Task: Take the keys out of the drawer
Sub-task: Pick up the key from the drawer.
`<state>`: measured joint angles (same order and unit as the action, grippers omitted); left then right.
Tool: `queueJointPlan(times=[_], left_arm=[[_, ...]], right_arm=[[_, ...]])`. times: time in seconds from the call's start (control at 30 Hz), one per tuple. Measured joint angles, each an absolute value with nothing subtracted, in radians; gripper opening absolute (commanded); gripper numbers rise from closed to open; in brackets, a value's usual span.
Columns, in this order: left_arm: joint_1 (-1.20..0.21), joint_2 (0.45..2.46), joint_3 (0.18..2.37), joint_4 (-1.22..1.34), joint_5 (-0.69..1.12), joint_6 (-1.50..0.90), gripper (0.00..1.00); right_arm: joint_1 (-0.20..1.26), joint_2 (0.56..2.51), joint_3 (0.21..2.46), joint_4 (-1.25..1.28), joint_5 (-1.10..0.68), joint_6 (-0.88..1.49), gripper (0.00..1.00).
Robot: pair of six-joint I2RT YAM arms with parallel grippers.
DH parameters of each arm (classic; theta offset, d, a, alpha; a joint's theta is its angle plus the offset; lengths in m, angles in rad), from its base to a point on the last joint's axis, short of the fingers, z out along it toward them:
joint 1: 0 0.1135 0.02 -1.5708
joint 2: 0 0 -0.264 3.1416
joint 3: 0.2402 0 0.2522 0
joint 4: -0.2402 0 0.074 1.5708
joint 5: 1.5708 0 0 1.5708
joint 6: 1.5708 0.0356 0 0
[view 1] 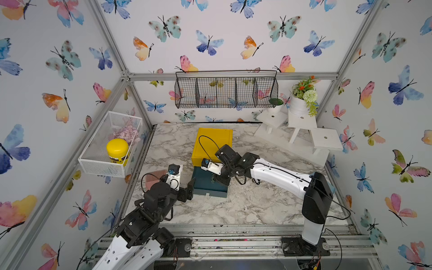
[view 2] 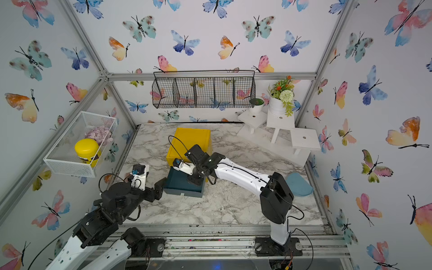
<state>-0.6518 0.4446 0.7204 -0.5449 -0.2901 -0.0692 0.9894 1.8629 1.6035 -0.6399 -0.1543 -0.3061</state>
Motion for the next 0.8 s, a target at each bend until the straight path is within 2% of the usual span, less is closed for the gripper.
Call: queueJointPlan(times=[0.2,0.8], left_arm=[[-0.652,0.410,0.719,-0.529,-0.256,-0.043,0.88],[-0.652,0.466,0.719,-0.524,-0.185,-0.001,0.88]], right_arm=[[0.989,1.904,1.610,-0.640,-0.153,-0.309,0.25],[0.989,1.970,1.645,-0.633,-0.120,-0.311,0.23]])
